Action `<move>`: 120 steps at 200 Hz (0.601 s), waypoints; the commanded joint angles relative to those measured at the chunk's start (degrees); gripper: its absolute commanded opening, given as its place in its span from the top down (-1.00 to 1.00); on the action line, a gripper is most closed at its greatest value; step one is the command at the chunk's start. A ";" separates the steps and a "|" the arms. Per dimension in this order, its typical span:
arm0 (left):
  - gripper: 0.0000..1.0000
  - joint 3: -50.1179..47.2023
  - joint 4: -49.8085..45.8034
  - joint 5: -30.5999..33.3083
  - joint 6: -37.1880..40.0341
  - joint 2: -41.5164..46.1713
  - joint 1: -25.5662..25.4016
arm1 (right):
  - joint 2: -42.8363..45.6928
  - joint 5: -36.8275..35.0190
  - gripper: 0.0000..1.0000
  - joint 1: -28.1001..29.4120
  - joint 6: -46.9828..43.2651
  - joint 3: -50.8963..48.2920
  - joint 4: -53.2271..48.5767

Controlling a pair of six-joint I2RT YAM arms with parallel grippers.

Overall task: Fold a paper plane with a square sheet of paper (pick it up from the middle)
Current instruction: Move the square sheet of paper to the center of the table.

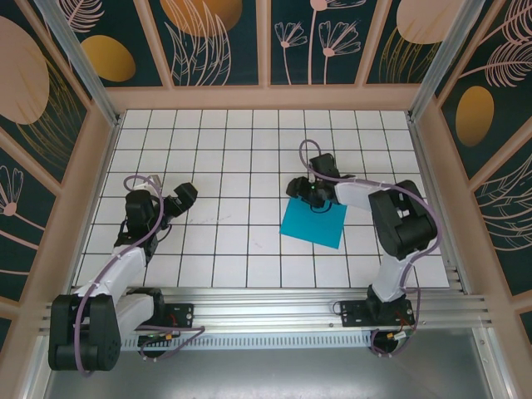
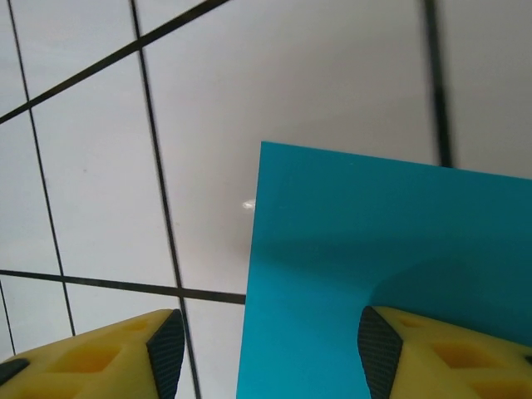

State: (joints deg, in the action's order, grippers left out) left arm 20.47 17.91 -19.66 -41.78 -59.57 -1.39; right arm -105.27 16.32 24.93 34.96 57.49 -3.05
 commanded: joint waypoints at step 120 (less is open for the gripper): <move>-0.98 1.11 -1.19 -2.39 -0.51 3.76 0.07 | 1.30 -9.46 -0.34 6.10 -4.15 8.09 -15.06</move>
State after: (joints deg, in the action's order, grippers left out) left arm 20.47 16.27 -17.72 -40.62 -54.37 -1.39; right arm -109.62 13.41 30.76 28.91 68.29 -12.95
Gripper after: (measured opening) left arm 0.988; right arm 0.665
